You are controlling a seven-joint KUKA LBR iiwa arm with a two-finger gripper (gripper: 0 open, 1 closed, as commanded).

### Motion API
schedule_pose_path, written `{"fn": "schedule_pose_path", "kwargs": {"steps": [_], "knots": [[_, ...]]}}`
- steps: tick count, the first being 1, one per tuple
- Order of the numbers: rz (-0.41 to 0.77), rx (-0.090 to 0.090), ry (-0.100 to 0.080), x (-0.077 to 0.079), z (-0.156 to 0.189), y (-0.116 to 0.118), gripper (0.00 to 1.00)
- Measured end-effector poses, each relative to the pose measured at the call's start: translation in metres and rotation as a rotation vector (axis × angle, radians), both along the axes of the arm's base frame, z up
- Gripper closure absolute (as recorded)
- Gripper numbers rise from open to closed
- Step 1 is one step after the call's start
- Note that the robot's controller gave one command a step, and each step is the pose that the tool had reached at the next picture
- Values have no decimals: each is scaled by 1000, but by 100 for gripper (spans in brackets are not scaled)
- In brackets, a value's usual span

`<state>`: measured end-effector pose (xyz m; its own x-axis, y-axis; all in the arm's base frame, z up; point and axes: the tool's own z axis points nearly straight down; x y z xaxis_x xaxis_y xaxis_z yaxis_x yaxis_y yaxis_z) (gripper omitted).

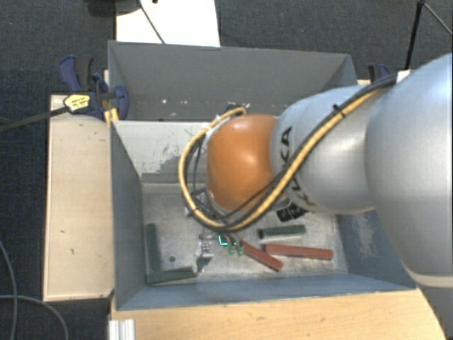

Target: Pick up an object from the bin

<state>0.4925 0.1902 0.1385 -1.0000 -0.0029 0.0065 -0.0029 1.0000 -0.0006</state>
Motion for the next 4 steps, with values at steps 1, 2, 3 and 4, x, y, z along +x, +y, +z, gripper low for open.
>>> {"fn": "schedule_pose_path", "kwargs": {"steps": [1, 2, 3, 4], "knots": [[-5, 2, -8, 2, 4, -1, 0], [158, 6, -18, -9, -58, 1, 100], [148, 11, -45, -3, -58, 0, 0], [146, 11, -45, -3, -58, 0, 0]]}}
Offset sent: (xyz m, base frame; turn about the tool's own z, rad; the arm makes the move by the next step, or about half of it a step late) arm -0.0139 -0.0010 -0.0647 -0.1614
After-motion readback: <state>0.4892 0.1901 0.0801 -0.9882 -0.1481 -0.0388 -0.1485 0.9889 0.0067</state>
